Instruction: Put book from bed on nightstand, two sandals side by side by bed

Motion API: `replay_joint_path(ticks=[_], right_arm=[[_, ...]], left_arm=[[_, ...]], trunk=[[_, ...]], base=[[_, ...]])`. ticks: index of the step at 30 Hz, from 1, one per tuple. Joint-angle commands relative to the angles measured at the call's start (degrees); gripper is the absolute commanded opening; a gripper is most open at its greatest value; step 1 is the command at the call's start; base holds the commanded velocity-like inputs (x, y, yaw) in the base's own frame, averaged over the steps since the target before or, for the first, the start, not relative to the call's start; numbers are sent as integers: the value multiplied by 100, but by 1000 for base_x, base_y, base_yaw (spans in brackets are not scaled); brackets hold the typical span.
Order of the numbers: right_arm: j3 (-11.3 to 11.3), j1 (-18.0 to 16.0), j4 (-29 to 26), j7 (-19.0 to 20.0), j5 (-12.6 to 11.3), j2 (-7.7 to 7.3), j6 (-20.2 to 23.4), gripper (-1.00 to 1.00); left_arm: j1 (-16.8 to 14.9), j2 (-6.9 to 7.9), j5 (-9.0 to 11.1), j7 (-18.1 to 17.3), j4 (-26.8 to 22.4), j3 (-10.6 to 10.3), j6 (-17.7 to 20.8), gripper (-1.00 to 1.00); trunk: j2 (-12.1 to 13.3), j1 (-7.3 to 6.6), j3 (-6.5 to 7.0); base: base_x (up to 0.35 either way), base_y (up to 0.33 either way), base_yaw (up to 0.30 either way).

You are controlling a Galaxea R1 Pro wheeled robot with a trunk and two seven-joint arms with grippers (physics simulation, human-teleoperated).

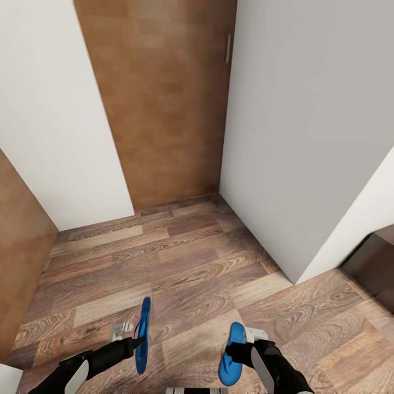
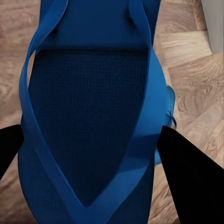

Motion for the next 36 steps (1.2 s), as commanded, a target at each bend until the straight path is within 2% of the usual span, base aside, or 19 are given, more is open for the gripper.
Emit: replay_joint_path(ticks=[1,4,8,11,12,17,22,36], right_arm=[[-4,-1,-23,-18,-48,-2,32,100],[-17,0,-69,-11,-56,-18,138,100],[-35,0,-420,21,-73,-53,597,100],[-57,2,-881,30,-95,-152,1034,100],[-63,2,-1117,33,-105,-236,1258,100],[-72,0,-1609,46,-141,-504,1742,100],[-82,1,-1742,47,-144,-596,1875,100],[-83,2,-1756,46,-144,-607,1895,100]], left_arm=[[-2,0,44,-23,-3,12,60,-100],[-2,0,44,-23,-2,12,60,-100],[-2,0,44,-24,-2,12,60,-100],[-2,0,44,-24,-3,12,60,-100],[-2,0,44,-23,-2,12,60,-100],[-2,0,44,-30,4,12,60,-100],[-2,0,44,-30,5,12,62,-100],[-2,0,44,-32,5,17,61,-100]], trunk=[[-4,1,-27],[-8,9,-94],[-13,19,-183],[-17,27,-249],[-18,29,-271],[-25,42,-382],[-32,55,-493],[-50,91,-803]], base=[[0,0,0],[0,0,0],[0,0,0],[0,0,0],[0,0,0],[0,0,0],[0,0,0],[0,0,0]])
